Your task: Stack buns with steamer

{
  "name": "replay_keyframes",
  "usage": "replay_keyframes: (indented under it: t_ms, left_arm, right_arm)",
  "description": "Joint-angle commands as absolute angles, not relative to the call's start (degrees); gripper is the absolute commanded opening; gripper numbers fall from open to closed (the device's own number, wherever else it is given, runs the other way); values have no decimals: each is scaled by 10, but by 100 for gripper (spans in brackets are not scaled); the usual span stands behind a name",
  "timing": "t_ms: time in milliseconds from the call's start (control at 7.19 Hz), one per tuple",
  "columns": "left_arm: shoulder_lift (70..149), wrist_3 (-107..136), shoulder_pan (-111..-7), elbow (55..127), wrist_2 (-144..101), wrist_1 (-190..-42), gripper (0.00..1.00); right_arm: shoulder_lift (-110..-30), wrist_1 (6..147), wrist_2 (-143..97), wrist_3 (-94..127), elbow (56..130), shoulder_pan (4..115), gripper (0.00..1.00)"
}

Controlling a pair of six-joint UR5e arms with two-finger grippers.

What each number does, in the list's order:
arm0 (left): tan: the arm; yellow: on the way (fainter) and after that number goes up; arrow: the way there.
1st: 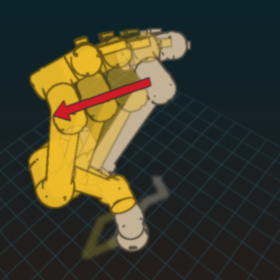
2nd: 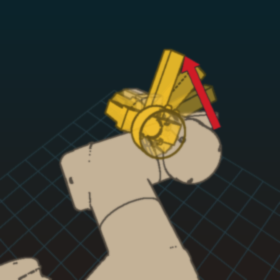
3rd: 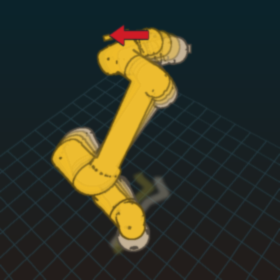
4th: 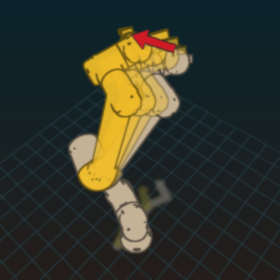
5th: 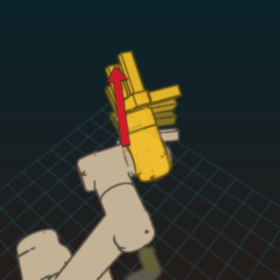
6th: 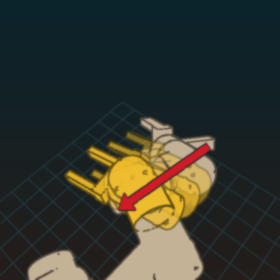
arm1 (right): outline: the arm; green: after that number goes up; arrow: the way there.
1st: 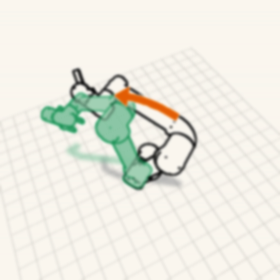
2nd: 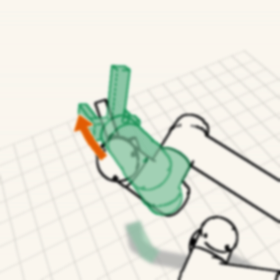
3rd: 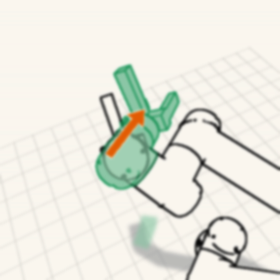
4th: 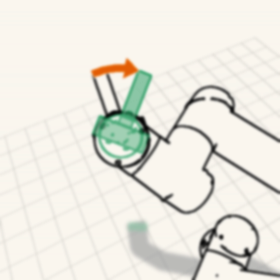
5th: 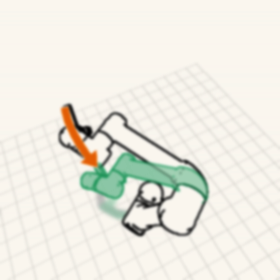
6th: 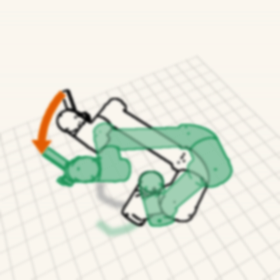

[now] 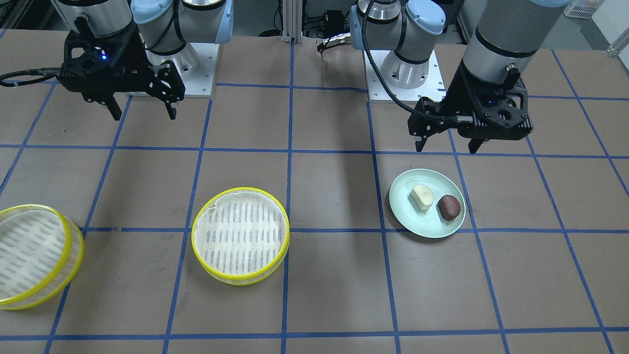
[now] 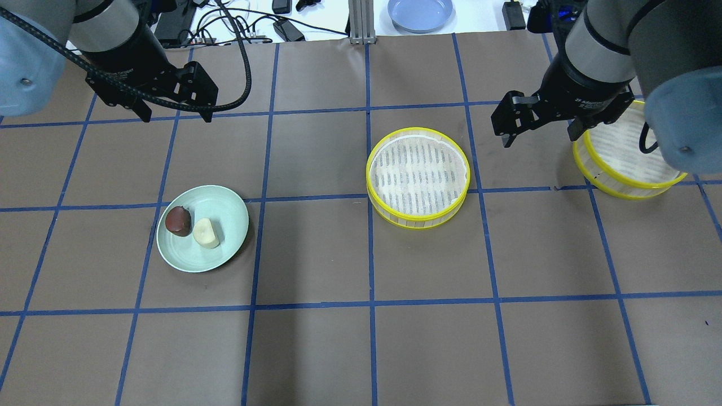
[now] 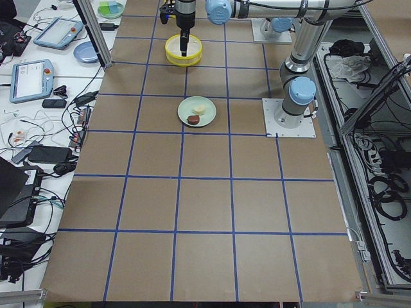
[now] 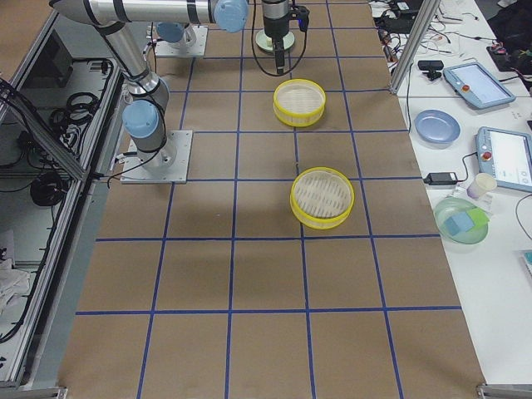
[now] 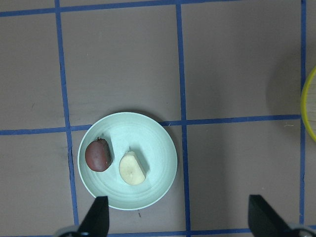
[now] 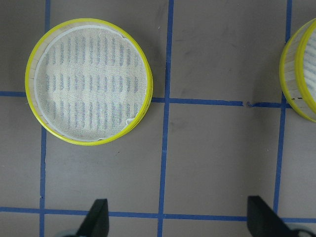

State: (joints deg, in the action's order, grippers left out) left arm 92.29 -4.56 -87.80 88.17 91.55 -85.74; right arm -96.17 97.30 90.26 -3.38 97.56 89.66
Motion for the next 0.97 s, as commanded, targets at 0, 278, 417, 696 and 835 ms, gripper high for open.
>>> replay_keyframes:
  t_ms: [0, 278, 417, 696, 835]
  left_arm:
    - [921, -47, -878, 888, 912, -857, 100]
    - [922, -54, -877, 889, 915, -858, 100]
    - [923, -54, -872, 897, 915, -857, 100]
    - [924, -54, -869, 907, 912, -858, 100]
    - [936, -52, -869, 908, 912, -856, 100]
  right_arm:
    - [-962, 973, 903, -34, 976, 896, 100]
    - [-959, 980, 903, -38, 976, 891, 100]
    - [-959, 988, 904, -46, 976, 875, 100]
    - [-959, 989, 916, -84, 974, 826, 100]
    - [-959, 985, 918, -84, 973, 775, 100]
